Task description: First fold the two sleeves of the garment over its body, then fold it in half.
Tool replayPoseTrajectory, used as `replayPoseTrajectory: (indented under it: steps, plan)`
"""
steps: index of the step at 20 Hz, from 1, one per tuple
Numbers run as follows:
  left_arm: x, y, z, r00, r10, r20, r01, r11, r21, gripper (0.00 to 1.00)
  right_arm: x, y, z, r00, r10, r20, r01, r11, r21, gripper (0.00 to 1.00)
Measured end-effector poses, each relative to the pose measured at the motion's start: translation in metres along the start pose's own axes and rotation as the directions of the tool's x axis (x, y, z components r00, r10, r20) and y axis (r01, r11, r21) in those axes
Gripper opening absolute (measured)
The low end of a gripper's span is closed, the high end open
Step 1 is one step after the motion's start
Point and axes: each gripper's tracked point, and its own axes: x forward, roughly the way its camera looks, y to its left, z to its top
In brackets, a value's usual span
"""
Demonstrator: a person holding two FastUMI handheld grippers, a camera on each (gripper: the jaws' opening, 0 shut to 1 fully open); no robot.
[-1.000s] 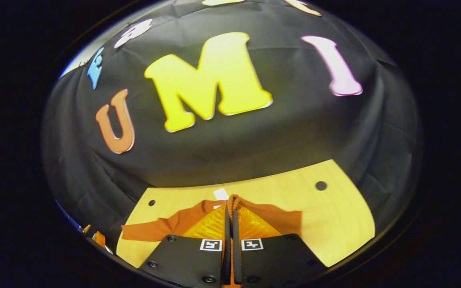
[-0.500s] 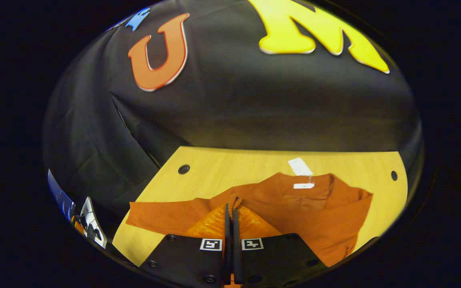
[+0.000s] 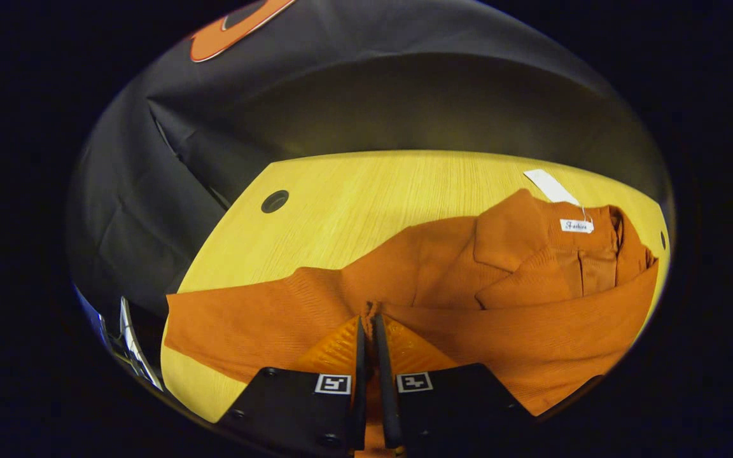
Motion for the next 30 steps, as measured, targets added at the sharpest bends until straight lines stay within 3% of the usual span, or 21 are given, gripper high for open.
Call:
replayPoseTrajectory:
  steps: [1, 2, 5, 8, 13, 17, 21, 25, 26, 27, 28, 30]
  plan:
    - [0.007, -0.001, 0.003, 1.000, -0.013, 0.009, 0.013, 1.000, -0.017, 0.98, -0.005, 0.003, 0.004, 1.000, 0.020, 0.011, -0.019, 1.000, -0.008, 0.27]
    - [0.013, -0.001, 0.008, 1.000, -0.020, 0.024, 0.020, 1.000, -0.024, 0.99, -0.008, 0.004, 0.007, 0.999, 0.027, 0.027, -0.026, 0.999, -0.025, 0.30]
    - [0.033, -0.001, 0.021, 0.997, -0.034, 0.076, 0.033, 0.999, 0.011, 0.98, -0.044, 0.008, 0.022, 0.995, 0.052, 0.086, -0.049, 0.998, -0.040, 0.80]
    - [0.062, 0.000, 0.020, 0.995, -0.074, 0.062, 0.072, 0.997, 0.037, 0.98, -0.102, 0.015, 0.029, 0.984, 0.110, 0.144, -0.107, 0.994, -0.028, 0.81]
    - [0.146, 0.013, -0.012, 0.977, -0.193, -0.092, 0.192, 0.981, -0.022, 0.99, -0.218, -0.003, 0.008, 0.960, 0.189, 0.205, -0.182, 0.982, -0.053, 0.80]
    - [0.216, 0.028, -0.031, 0.960, -0.240, -0.143, 0.245, 0.969, 0.021, 0.99, -0.302, -0.072, -0.023, 0.965, 0.062, 0.253, -0.064, 0.998, -0.002, 0.80]
    - [0.264, 0.037, -0.058, 0.940, -0.259, -0.221, 0.259, 0.966, -0.030, 0.99, -0.365, -0.128, -0.074, 0.960, -0.098, 0.263, 0.074, 0.992, 0.098, 0.80]
    - [0.286, 0.047, -0.100, 0.911, -0.216, -0.351, 0.225, 0.974, -0.016, 0.99, -0.390, -0.158, -0.089, 0.950, -0.177, 0.256, 0.120, 0.967, 0.224, 0.80]
    - [0.285, 0.043, -0.095, 0.915, -0.225, -0.335, 0.231, 0.973, -0.024, 0.98, -0.391, -0.166, -0.088, 0.946, -0.190, 0.262, 0.120, 0.958, 0.261, 0.80]
    - [0.285, 0.043, -0.093, 0.922, -0.205, -0.329, 0.214, 0.977, -0.007, 0.95, -0.390, -0.171, -0.087, 0.943, -0.202, 0.266, 0.120, 0.948, 0.294, 0.80]
    - [0.289, 0.046, -0.092, 0.930, -0.180, -0.321, 0.191, 0.982, 0.004, 0.67, -0.388, -0.175, -0.085, 0.941, -0.205, 0.268, 0.113, 0.939, 0.324, 0.80]
    - [0.290, 0.051, -0.088, 0.940, -0.139, -0.311, 0.151, 0.988, 0.016, 0.66, -0.385, -0.175, -0.085, 0.940, -0.201, 0.276, 0.090, 0.926, 0.367, 0.80]
